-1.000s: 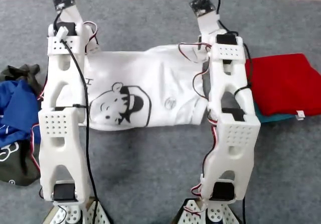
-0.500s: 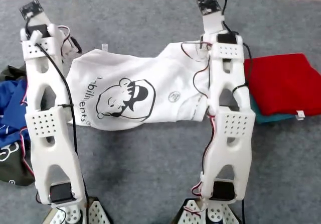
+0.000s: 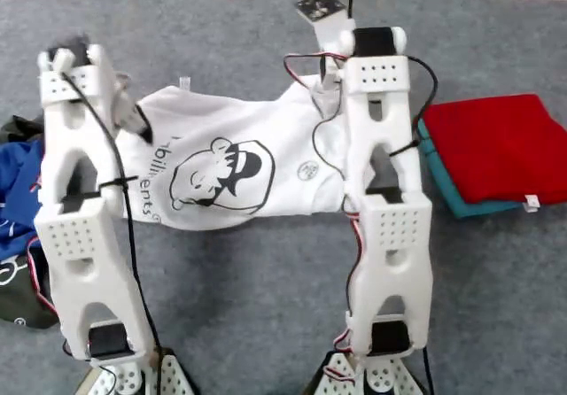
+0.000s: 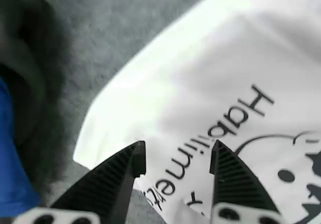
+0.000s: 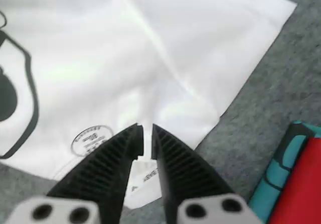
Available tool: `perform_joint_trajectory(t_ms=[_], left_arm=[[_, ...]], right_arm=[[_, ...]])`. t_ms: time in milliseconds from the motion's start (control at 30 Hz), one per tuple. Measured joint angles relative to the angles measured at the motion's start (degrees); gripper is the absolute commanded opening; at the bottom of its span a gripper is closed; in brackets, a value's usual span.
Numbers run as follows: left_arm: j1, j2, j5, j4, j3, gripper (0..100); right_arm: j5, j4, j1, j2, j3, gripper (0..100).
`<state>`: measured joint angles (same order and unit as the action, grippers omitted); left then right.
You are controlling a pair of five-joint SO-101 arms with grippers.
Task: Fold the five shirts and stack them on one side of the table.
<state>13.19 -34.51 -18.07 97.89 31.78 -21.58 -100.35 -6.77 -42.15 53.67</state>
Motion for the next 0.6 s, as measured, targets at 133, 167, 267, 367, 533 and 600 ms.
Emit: perform_joint_trajectory(t_ms=[133,167,267,367,533,600], left_arm=[[-2.1,9.8,0.2,-12.3,-21.2,21],[-2.5,12.0,0.2,-16.5,-26.8,21],[-3.0,18.1,0.0,-28.2,-44.6,21],[-3.1,25.6,0.3,-34.3,-56.7,21],[-3.1,34.4,7.5,-34.3,-67.2,7],[-3.3,36.5,11.5,-32.4,-68.7,3]], right_arm=[[0.0,4.0,-6.2,6.5,-19.8,1.5],[0.2,6.9,-6.9,7.8,-25.6,1.5],[0.4,18.2,-6.9,12.4,-42.5,1.5],[-0.7,25.1,-6.9,16.7,-56.8,1.5],[-4.6,27.3,-6.9,26.1,-73.2,1.5],[-6.7,27.4,-6.9,30.6,-78.7,1.5]])
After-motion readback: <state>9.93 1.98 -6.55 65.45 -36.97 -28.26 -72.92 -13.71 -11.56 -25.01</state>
